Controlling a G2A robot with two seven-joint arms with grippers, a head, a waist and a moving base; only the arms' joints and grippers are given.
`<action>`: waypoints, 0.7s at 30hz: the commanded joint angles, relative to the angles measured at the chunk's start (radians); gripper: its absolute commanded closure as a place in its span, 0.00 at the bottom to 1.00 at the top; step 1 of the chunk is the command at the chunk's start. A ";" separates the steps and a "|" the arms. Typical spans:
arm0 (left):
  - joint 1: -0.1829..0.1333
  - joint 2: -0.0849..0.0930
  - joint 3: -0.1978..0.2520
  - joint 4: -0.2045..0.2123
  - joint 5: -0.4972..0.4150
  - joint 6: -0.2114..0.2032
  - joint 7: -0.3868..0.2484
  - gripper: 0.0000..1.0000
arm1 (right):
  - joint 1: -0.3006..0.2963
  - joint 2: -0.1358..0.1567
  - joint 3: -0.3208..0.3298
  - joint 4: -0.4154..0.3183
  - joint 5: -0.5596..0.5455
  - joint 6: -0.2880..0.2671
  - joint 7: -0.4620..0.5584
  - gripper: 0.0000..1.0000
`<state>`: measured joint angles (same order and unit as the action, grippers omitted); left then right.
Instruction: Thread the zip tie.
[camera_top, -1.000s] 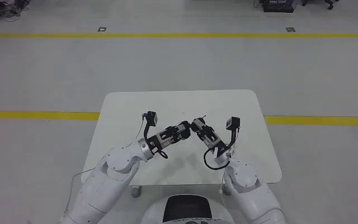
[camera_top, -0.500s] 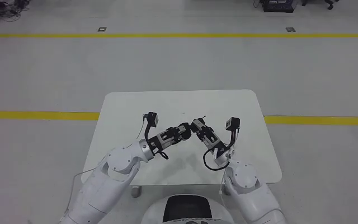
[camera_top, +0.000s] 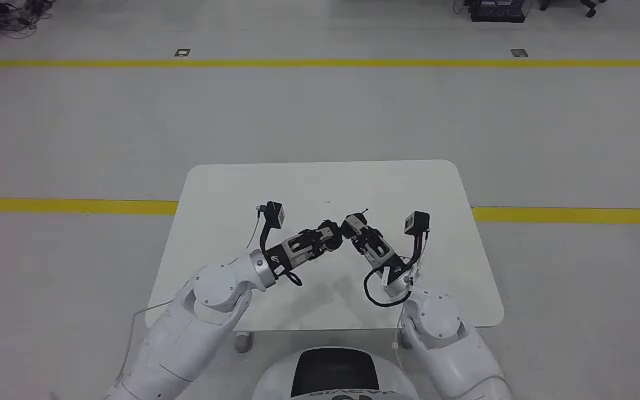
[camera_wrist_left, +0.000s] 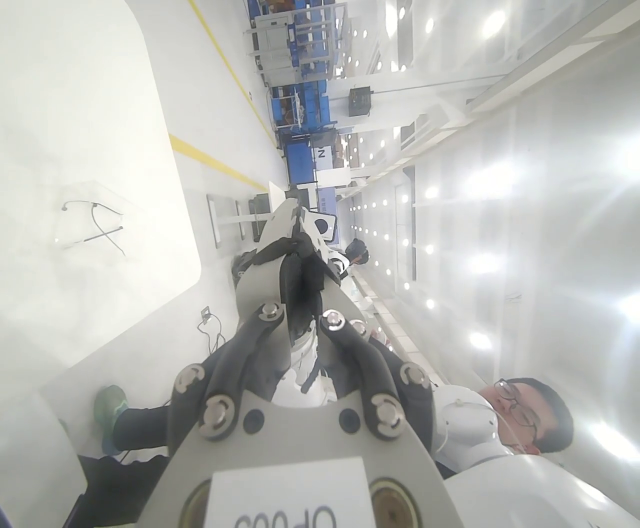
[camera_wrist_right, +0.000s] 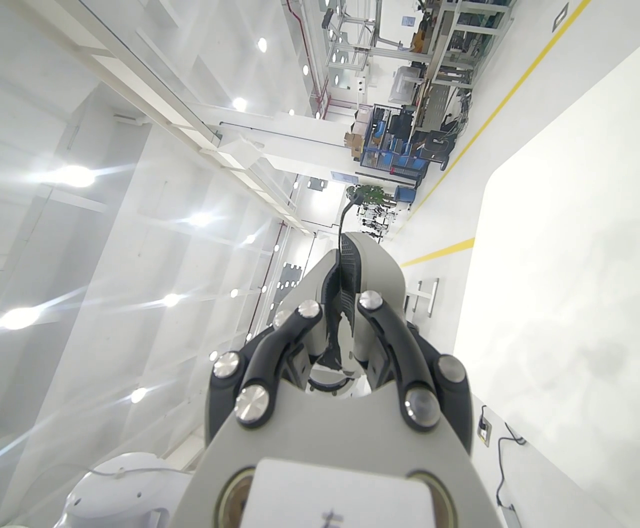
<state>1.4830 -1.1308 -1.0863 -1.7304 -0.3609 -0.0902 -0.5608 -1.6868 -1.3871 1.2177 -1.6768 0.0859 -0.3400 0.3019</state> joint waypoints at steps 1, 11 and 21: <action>0.001 0.000 0.001 0.000 -0.002 -0.001 0.001 1.00 | -0.001 0.001 0.001 -0.001 0.000 0.000 0.001 0.67; 0.010 0.008 -0.010 -0.010 -0.028 0.001 -0.045 1.00 | -0.007 0.013 0.039 -0.001 0.025 0.000 0.090 0.00; 0.006 0.023 -0.038 -0.013 -0.006 0.026 -0.110 1.00 | -0.008 0.033 0.101 0.019 0.104 0.000 0.277 0.00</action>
<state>1.4894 -1.1081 -1.1237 -1.7425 -0.3699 -0.0629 -0.6704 -1.6946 -1.3542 1.3194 -1.6571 0.1915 -0.3400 0.5819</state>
